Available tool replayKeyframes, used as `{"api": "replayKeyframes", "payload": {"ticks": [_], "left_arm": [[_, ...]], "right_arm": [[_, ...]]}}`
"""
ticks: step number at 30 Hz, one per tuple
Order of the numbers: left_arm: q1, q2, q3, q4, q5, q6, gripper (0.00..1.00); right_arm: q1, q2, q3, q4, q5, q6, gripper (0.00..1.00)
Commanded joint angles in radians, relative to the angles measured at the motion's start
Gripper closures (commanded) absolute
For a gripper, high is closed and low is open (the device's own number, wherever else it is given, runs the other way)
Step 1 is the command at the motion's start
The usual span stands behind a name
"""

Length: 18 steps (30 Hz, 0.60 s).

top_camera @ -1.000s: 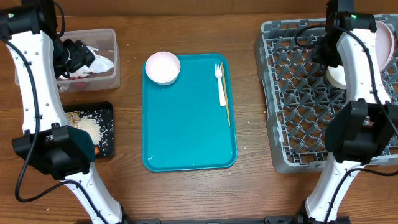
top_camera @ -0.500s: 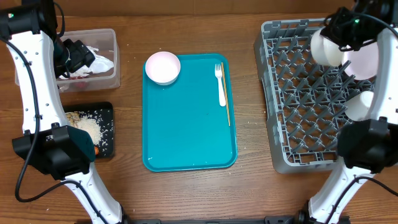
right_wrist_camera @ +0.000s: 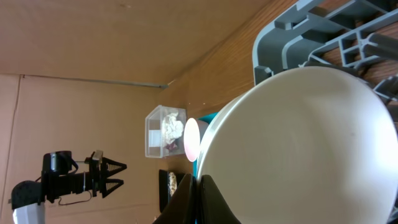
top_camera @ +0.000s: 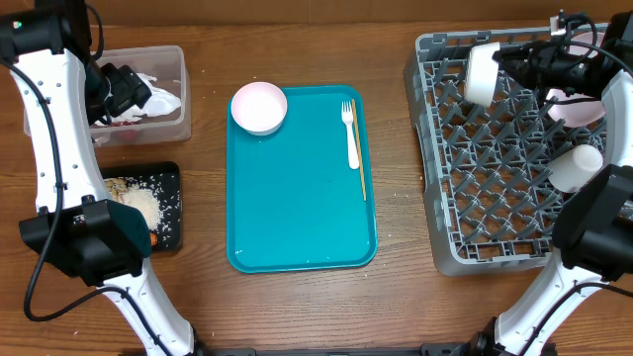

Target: Sort waste into correct bins and load items into the dishwasher rack

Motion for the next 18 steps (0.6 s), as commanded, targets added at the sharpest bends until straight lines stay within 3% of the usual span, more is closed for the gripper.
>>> {"api": "replayKeyframes", "payload": {"ticks": [1, 8, 15, 18], "left_arm": [[0.003, -0.001, -0.005, -0.003, -0.013, 0.019, 0.0], [0.003, -0.001, -0.005, -0.003, -0.013, 0.019, 0.0], [0.003, -0.001, -0.005, -0.003, -0.013, 0.019, 0.0], [0.003, -0.001, -0.005, -0.002, -0.013, 0.019, 0.0]], "right_arm": [[-0.009, -0.012, -0.004, -0.009, 0.072, -0.007, 0.96], [-0.036, -0.012, -0.004, -0.033, 0.272, 0.053, 0.95], [-0.111, -0.012, 0.017, -0.06, 0.345, 0.053, 0.83], [-0.146, -0.013, 0.095, -0.149, 0.471, 0.053, 0.75]]}}
